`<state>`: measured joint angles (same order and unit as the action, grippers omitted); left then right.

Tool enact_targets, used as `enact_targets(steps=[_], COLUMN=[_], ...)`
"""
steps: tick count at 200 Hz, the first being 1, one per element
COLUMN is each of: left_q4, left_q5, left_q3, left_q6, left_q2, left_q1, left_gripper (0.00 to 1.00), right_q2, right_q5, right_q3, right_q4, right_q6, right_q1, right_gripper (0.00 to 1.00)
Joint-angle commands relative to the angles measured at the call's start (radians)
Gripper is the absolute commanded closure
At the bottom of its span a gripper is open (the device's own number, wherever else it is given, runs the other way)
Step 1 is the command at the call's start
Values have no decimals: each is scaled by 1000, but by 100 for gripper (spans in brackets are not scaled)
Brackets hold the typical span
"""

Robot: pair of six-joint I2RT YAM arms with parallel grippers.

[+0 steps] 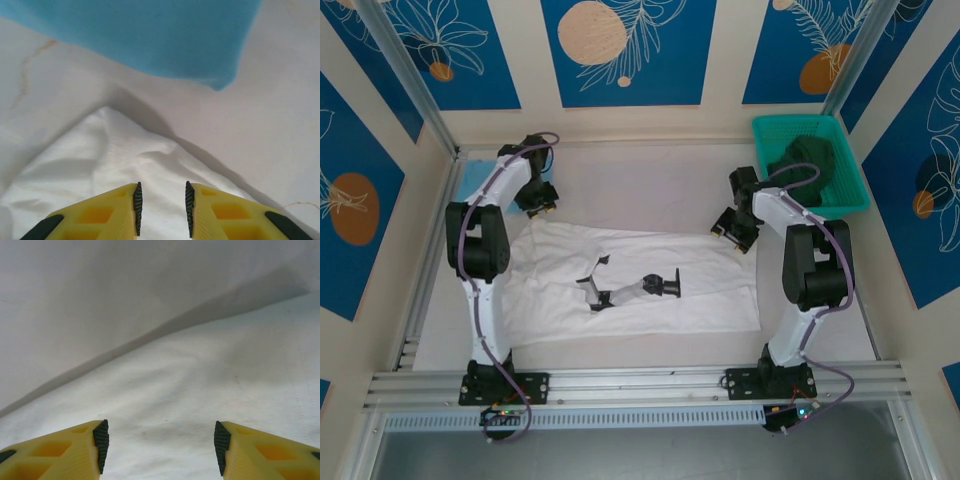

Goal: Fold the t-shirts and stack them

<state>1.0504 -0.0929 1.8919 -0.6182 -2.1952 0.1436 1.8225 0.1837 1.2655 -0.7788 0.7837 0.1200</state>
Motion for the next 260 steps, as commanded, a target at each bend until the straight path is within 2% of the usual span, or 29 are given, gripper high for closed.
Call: enact_targets(steps=[1, 83, 112, 133, 160, 176, 189, 200, 217, 233, 260], left_q4=[36, 46, 35, 40, 99, 106, 111, 92, 51, 17, -52], left_q5=[15, -163, -157, -138, -99, -79, -73, -56, 22, 99, 231], left_q3=[11, -130, -113, -28, 96, 81, 24, -98, -305, -504, -782], left_q6=[15, -73, -61, -8, 26, 17, -12, -57, -142, -243, -409], left_q2=[-78, -51, -38, -46, -46, 14, 97, 177, 324, 451, 637], left_q1=[12, -37, -80, -88, -87, -85, -82, -78, -75, -73, -67], left_gripper=[70, 70, 70, 69, 59, 49, 45, 44, 42, 31, 22], right_q2=[28, 194, 239, 246, 218, 178, 160, 160, 171, 166, 185], right_q5=[-3, -26, -33, -25, -5, -5, -35, -64, -88, -101, -101], right_q3=[8, 140, 231, 311, 373, 360, 345, 337, 330, 303, 283], right_q4=[-31, -111, -131, -153, -191, -171, -142, -125, -128, -110, -115], right_q6=[-16, -4, -14, -24, -35, -54, -83, -119, -165, -205, -287], right_q1=[-10, -26, -25, -16, 5, 33, 67, 106, 163, 213, 281], right_gripper=[43, 45, 43, 40, 38, 38, 39, 40, 40, 40, 36])
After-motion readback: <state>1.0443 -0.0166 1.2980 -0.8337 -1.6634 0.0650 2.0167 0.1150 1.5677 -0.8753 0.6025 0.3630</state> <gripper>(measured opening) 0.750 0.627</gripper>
